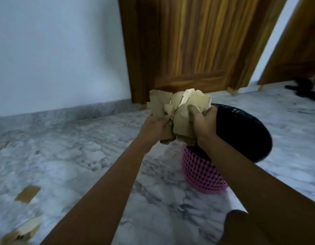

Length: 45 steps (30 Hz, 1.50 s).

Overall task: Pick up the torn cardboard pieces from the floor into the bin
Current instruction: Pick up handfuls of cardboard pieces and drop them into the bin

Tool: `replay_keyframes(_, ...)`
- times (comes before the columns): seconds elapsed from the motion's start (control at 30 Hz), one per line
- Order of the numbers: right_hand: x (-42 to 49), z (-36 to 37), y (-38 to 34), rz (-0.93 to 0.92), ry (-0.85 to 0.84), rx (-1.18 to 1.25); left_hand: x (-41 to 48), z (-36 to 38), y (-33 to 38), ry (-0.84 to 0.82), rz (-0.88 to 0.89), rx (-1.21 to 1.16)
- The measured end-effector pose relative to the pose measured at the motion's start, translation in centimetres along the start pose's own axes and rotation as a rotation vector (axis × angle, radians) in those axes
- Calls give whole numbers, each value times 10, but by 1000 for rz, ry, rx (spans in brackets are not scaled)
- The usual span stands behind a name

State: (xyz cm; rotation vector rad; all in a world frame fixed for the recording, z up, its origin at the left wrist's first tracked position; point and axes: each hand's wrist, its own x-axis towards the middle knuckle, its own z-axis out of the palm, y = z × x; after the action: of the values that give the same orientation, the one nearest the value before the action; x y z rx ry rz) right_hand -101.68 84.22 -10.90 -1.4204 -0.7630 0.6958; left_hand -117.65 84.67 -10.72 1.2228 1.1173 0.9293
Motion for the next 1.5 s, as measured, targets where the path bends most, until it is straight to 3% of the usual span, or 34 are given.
replay_keyframes(0.07, 27, -37, -8, -7, 79, -79, 17, 46, 18, -93, 50, 73)
replay_keyframes(0.13, 47, -72, -9, 16, 113, -150, 34, 84, 24, -80, 39, 179)
replay_keyframes(0.23, 61, -112, -4, 6, 122, -285, 55, 119, 19, -186, -118, 308)
replay_keyframes(0.37, 71, -143, 7, -50, 29, -495, 61, 139, 15, -356, -253, 282)
replay_keyframes(0.47, 70, -147, 13, -75, -40, -527, 60, 139, 13, -361, -189, 259)
replay_keyframes(0.53, 64, -137, 15, -97, -89, -518, 61, 127, 8, -281, -73, 288)
replay_keyframes(0.7, 33, -65, 16, -225, -217, -479, 54, 53, -10, 60, 193, 341)
replay_keyframes(0.83, -30, 25, 29, -348, -317, -432, 18, -38, -32, 237, 119, 287)
replay_keyframes(0.93, -90, 85, 63, -362, -486, -456, -29, -117, -66, 348, 36, 292)
replay_keyframes(1.03, -151, 129, 113, -257, -772, -601, -91, -194, -111, 489, -75, 304)
replay_keyframes(1.17, -231, 160, 183, -189, -1361, -931, -174, -266, -175, 590, -209, 361)
replay_keyframes(1.27, -282, 170, 232, -220, -1595, -1107, -224, -310, -231, 634, -314, 417)
replay_keyframes(1.37, -320, 174, 272, -280, -1624, -1235, -263, -351, -292, 638, -451, 625)
replay_keyframes(1.5, -342, 178, 298, -389, -1508, -1295, -293, -403, -359, 606, -608, 931)
